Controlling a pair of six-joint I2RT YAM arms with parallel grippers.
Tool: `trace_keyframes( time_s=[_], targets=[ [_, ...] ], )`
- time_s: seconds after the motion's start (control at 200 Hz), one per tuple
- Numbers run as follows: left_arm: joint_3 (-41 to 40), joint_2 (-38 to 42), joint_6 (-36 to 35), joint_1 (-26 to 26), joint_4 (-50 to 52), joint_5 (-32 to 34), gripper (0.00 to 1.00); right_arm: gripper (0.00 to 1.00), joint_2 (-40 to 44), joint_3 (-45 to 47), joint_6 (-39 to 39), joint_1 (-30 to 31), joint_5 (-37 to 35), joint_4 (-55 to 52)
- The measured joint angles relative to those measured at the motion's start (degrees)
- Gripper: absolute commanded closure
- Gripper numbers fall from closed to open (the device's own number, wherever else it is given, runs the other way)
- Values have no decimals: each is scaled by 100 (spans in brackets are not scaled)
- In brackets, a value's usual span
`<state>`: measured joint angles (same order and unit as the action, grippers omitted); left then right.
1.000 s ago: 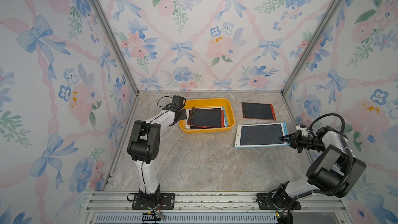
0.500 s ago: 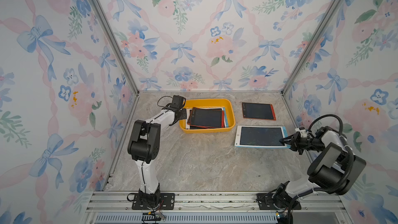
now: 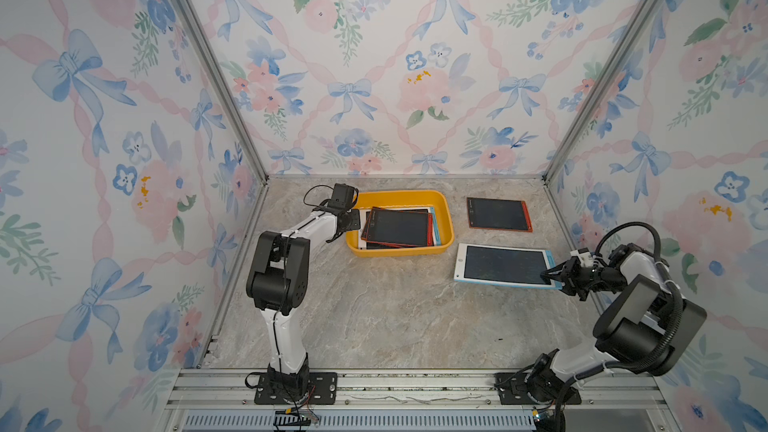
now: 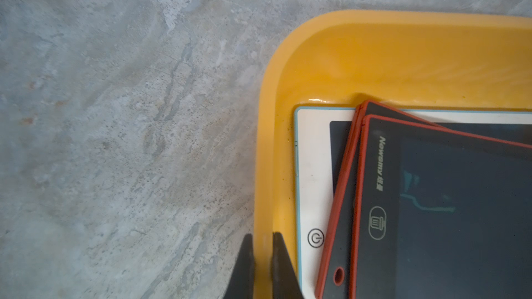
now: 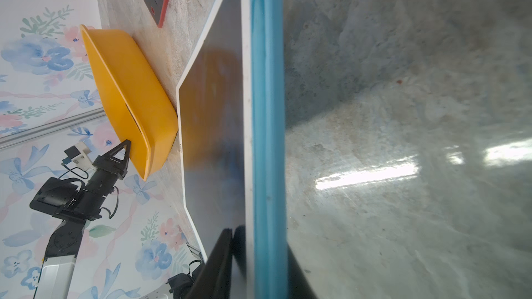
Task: Take out the writing tablet from the storage box
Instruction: Place the writing tablet at the center of the board.
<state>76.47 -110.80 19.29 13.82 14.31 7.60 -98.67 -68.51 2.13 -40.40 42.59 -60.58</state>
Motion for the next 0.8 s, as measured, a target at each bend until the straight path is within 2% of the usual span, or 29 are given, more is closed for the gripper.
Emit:
trace_keyframes(
  time_s=[0.275,0.5,0.8],
  targets=[
    [0,0,22,0,0,0,100,72,-330,-142,-22,0,-195,15],
    [0,0,22,0,0,0,100,61,-435,-177,-85,22,-426,98],
    [0,-4,22,0,-2,0,100,56,-535,-177,-188,136,-750,304]
  ],
)
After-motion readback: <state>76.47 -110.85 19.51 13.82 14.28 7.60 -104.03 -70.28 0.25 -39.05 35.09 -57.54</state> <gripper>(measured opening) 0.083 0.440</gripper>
